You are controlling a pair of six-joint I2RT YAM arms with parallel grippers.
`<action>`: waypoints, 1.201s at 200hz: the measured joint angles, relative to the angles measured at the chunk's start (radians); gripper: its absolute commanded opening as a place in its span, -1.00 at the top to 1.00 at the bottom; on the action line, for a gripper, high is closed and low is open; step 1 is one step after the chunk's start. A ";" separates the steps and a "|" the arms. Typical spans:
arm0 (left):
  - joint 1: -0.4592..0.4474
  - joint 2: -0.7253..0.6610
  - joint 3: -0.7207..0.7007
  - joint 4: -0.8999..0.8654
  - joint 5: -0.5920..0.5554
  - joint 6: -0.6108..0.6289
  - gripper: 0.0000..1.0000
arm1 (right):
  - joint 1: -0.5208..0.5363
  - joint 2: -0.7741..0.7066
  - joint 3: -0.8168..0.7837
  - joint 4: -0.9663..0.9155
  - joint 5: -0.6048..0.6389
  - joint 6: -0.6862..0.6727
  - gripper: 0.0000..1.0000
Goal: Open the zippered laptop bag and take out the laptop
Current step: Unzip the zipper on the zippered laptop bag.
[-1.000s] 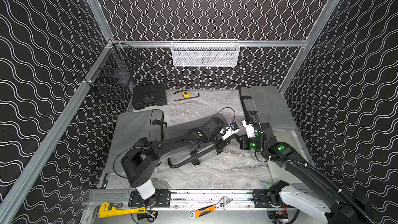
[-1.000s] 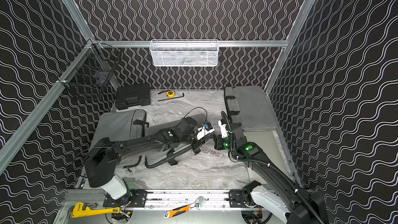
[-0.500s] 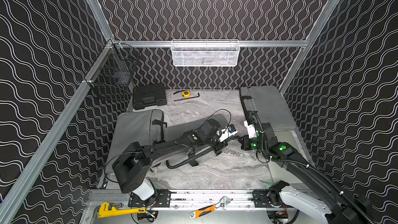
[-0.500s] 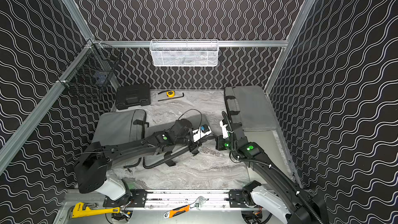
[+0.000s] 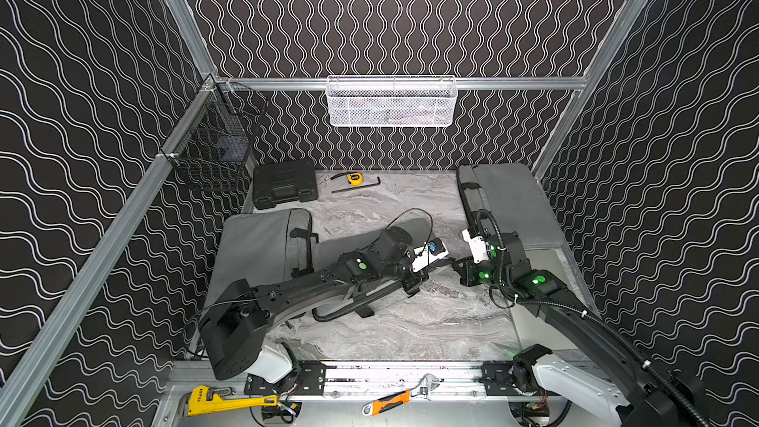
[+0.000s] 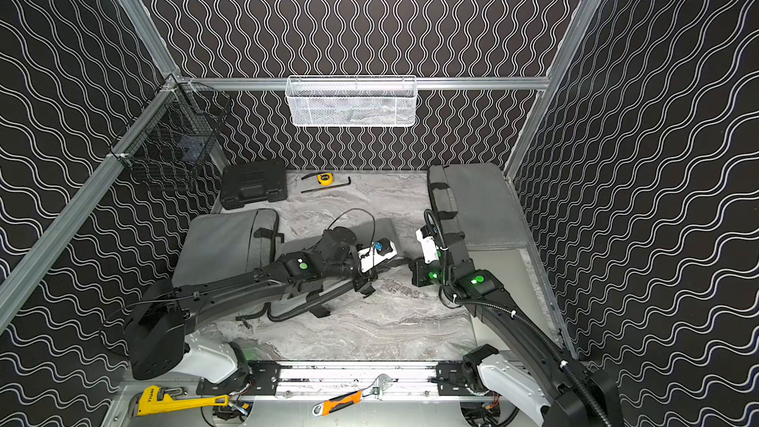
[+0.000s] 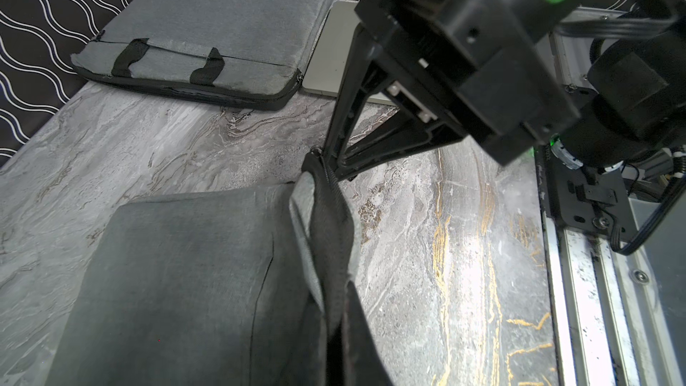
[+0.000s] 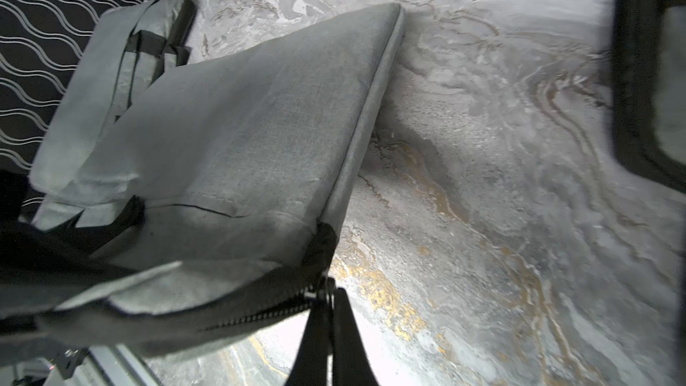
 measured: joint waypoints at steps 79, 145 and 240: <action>0.002 -0.074 -0.033 -0.043 -0.006 -0.005 1.00 | -0.026 0.057 -0.006 0.071 -0.170 -0.033 1.00; 0.002 -0.074 -0.031 -0.035 0.044 -0.012 1.00 | -0.038 -0.004 -0.011 0.064 -0.219 -0.078 1.00; 0.003 -0.079 -0.058 0.015 0.018 -0.090 1.00 | -0.039 0.123 0.074 -0.019 -0.173 -0.032 1.00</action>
